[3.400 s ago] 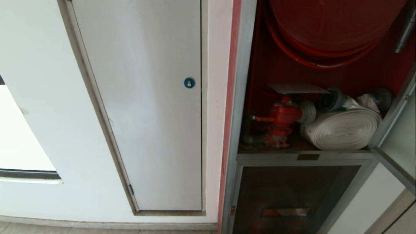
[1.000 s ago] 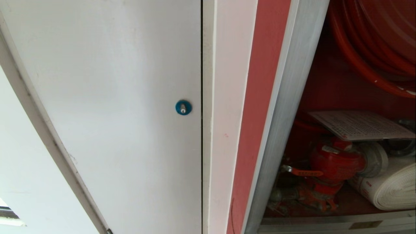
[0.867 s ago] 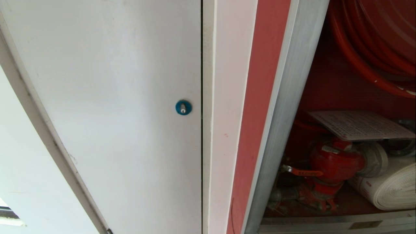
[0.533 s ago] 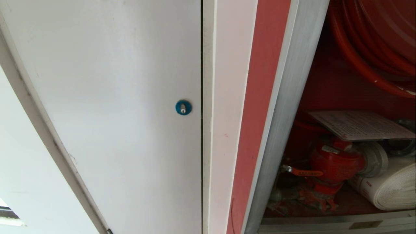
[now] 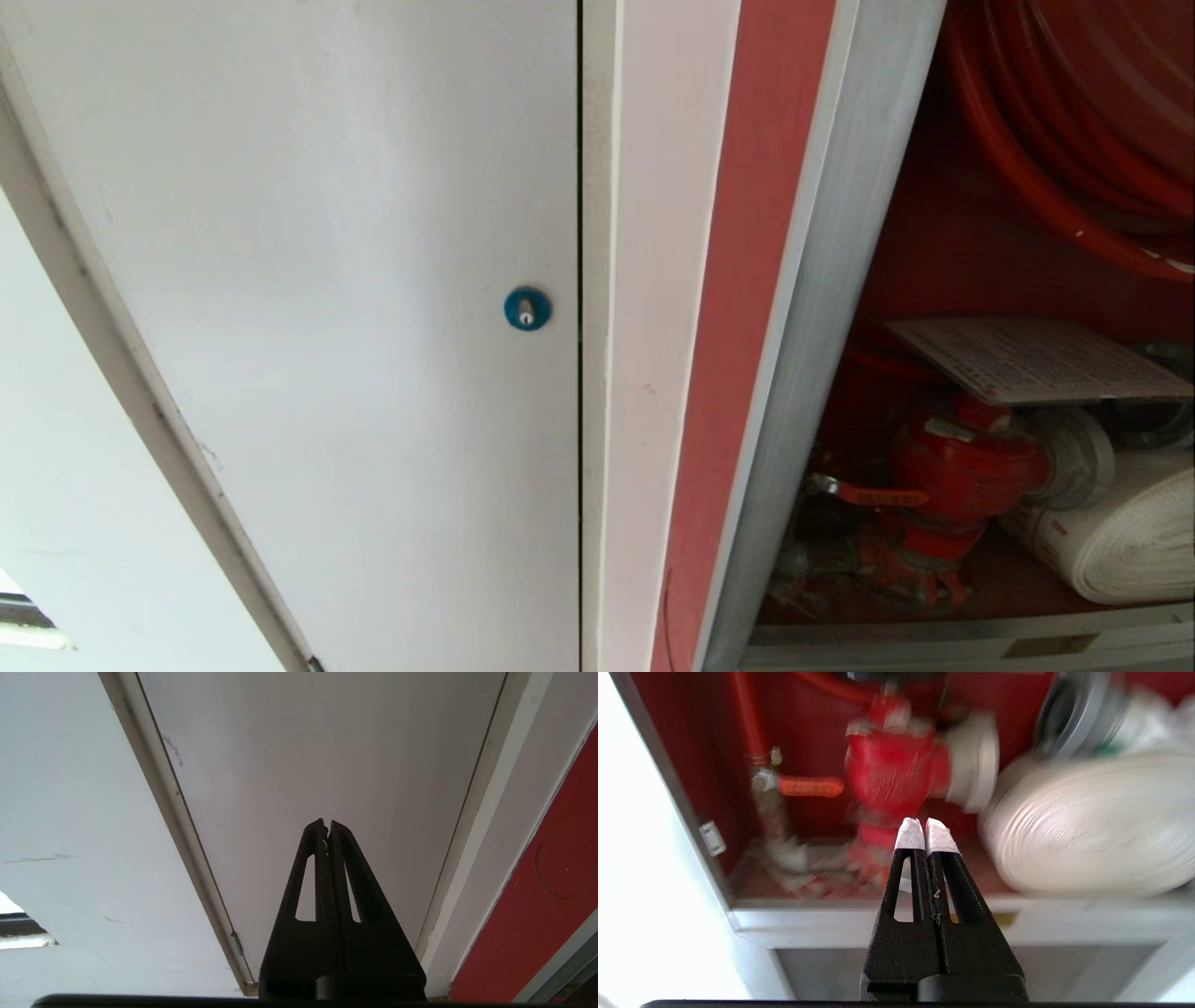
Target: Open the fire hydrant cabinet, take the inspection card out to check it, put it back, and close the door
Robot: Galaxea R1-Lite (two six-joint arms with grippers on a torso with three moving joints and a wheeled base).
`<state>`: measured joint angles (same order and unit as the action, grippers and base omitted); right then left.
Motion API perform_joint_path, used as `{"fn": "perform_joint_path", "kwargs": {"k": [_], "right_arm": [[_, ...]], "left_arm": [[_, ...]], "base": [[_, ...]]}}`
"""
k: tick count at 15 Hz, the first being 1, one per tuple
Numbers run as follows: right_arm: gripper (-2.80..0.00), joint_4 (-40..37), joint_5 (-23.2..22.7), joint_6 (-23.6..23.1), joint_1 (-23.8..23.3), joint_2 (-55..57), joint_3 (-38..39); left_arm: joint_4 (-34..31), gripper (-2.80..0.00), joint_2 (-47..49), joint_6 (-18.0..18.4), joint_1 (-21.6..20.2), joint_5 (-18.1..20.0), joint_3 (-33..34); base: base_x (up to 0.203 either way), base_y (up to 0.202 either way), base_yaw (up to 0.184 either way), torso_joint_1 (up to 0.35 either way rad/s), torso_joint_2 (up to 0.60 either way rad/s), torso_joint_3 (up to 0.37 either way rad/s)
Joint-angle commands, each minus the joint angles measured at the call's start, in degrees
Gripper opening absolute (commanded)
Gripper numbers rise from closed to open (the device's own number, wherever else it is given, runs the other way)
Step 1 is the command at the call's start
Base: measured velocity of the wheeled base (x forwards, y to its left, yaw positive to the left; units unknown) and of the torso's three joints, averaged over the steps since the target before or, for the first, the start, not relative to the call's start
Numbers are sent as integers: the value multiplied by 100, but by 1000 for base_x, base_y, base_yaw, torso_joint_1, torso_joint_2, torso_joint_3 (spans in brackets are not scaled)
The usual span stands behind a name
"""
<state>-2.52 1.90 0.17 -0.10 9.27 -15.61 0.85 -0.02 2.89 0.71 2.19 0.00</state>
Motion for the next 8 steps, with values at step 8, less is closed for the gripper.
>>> {"fn": "perform_joint_path", "kwargs": {"k": [8], "right_arm": [[-280,-58,-55,-2361,104,932,-685]], "left_arm": [[3,-280,2,1,0,0,70]], "base": [[0,0,0,0,0,0]]}}
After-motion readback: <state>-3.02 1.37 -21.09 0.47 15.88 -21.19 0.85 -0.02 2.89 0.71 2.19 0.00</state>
